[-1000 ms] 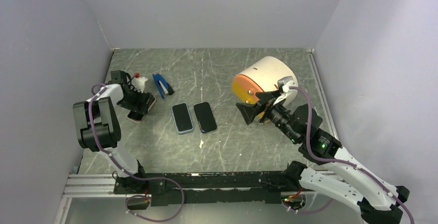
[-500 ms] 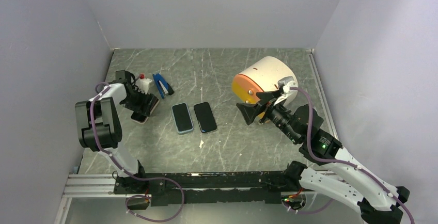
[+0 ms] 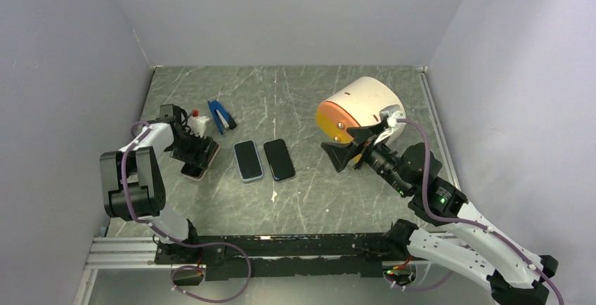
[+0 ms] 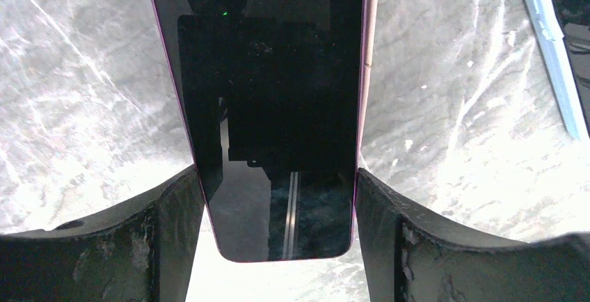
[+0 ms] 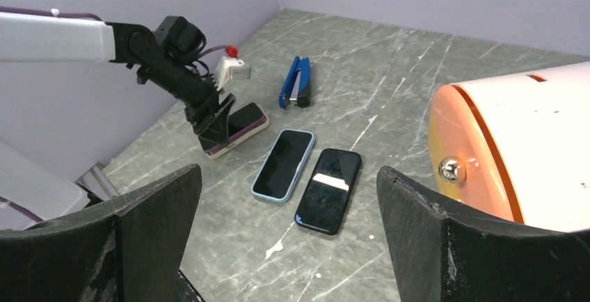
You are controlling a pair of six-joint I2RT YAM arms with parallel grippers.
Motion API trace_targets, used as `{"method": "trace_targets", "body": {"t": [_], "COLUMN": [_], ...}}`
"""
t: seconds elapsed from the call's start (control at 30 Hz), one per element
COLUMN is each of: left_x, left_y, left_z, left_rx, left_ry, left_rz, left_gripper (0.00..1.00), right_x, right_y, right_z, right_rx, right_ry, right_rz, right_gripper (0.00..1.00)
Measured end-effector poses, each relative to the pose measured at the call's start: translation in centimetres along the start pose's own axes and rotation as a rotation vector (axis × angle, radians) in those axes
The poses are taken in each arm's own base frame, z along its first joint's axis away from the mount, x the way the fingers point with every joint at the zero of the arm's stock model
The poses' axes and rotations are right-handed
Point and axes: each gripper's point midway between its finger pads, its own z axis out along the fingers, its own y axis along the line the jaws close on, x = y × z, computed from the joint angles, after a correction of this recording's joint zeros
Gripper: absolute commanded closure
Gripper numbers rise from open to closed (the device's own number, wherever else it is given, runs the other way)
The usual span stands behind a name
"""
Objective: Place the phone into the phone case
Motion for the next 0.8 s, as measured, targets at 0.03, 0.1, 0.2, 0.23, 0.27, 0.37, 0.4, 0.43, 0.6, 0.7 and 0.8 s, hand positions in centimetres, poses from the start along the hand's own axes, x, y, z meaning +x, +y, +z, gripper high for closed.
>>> {"method": "trace_targets", "body": {"t": [0.03,0.1,0.2,0.23,0.27,0.37,0.4,0.43,0.6,0.7,0.8], "left_x": [0.1,0.3,0.5,0.6,0.7,0.5,0.4,0.4,0.4,0.4,0.3], "left_y": [-0.2,-0.7,-1.2,-1.5,-1.7,-1.9,-1.9,-1.9,-1.9,-1.9,-1.8], "left_z": [-0.1,-0.2,-0.1,-0.2,-0.3,-0.8,-0.9,-0.9,-0.8,-0.7,-0.6], "left_rx": [0.003,0.009,0.011,0.012,0.011,0.004,0.001,0.0,-0.001,-0.003,-0.002], "left_ry": [0.004,0.014,0.022,0.022,0.021,0.011,0.006,0.005,0.006,0.006,0.01], "left_rz": [-0.006,-0.019,-0.015,-0.016,-0.015,-0.01,-0.01,-0.01,-0.019,-0.027,-0.033], "left_gripper": [0.26,0.23,0.19,0.19,0.19,0.18,0.19,0.19,0.2,0.2,0.19], "right_x": [-0.1,-0.2,-0.2,-0.1,-0.1,0.1,0.2,0.2,0.4,0.2,-0.2], "right_y": [0.1,0.1,0.2,0.3,0.3,0.4,0.4,0.4,0.3,0.1,0.0], "right_z": [-0.1,-0.2,-0.2,-0.2,-0.1,-0.2,-0.2,-0.3,-1.1,-1.6,-1.8], "right_rx": [-0.003,-0.004,-0.008,-0.01,-0.012,-0.015,-0.015,-0.015,-0.016,-0.012,-0.007], "right_ry": [-0.005,-0.006,-0.007,-0.005,-0.002,0.007,0.008,0.008,0.001,-0.011,-0.027], "right_rz": [0.007,0.016,0.028,0.032,0.034,0.043,0.048,0.051,0.074,0.084,0.09], "right_gripper": [0.01,0.01,0.01,0.01,0.01,0.01,0.01,0.01,0.01,0.01,0.01]}}
